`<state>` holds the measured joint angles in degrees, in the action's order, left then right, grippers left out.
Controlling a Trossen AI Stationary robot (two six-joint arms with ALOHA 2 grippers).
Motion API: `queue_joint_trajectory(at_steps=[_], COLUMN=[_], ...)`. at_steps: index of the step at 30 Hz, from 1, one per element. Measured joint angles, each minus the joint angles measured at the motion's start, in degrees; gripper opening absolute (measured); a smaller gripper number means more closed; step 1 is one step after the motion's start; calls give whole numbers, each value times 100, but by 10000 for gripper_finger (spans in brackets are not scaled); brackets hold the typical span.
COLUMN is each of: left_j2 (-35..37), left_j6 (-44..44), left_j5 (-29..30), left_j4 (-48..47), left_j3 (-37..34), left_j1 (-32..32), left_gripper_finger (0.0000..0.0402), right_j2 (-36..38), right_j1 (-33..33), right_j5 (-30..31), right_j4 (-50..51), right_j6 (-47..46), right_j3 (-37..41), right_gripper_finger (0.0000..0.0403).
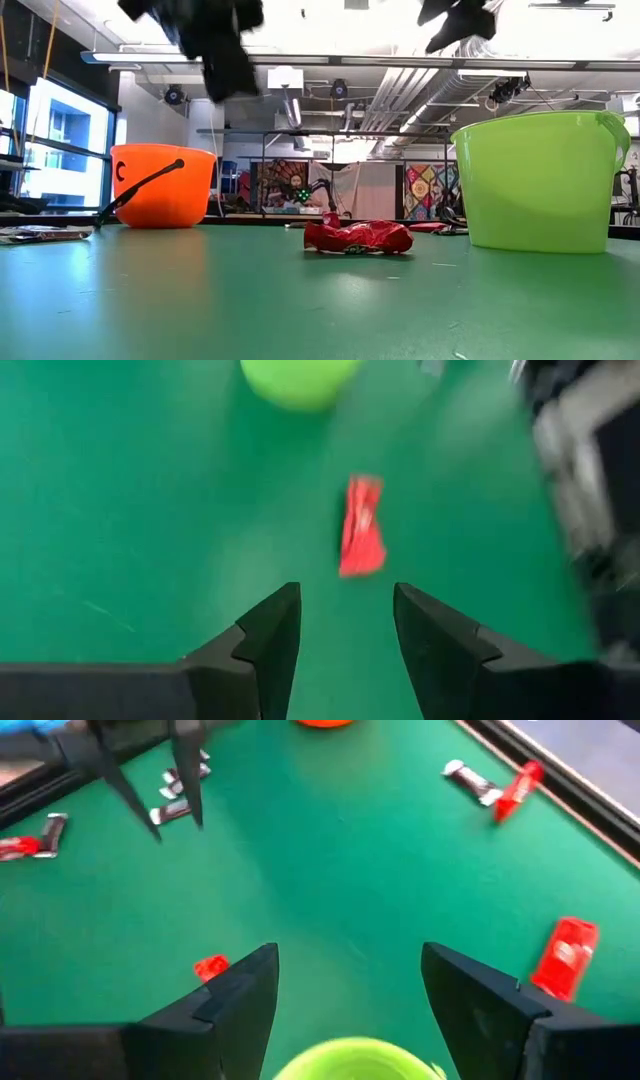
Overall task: Sort candy by brand, put in halloween buckets
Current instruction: Put the red chocolate bar into the green bucket
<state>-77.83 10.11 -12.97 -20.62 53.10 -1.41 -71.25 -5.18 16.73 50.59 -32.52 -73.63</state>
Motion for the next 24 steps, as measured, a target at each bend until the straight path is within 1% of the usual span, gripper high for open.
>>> queue_joint_trajectory(at_steps=[3, 6, 10, 11, 14, 16, 18, 24], left_j2=[-786, -1442, -2023, -2128, -2380, -2493, -2634, -2956], left_j6=[-317, -280, -42, -27, -25, -284, -615, -1250], left_j5=[0, 0, 10, 47, 503, 873, 1112, 1088], left_j4=[121, 402, 1299, 1571, 2250, 2517, 2646, 3052], left_j3=[0, 1, 0, 0, 2, 15, 11, 11], left_j1=[204, 401, 690, 766, 970, 1070, 1133, 1258], left_gripper_finger=[171, 198, 235, 243, 261, 267, 268, 269], right_j2=[145, 157, 153, 151, 149, 149, 149, 149], right_j1=[-95, -130, -130, -130, -130, -130, -130, -130], right_j5=[227, 269, 284, 306, 447, 453, 453, 462], right_j4=[309, 590, 714, 713, 722, 742, 743, 802], right_j6=[-240, -359, -353, -341, -321, -310, -308, -271], right_j3=[0, 4, 4, 4, 4, 4, 4, 4], right_gripper_finger=[238, 238, 238, 238, 238, 238, 238, 238])
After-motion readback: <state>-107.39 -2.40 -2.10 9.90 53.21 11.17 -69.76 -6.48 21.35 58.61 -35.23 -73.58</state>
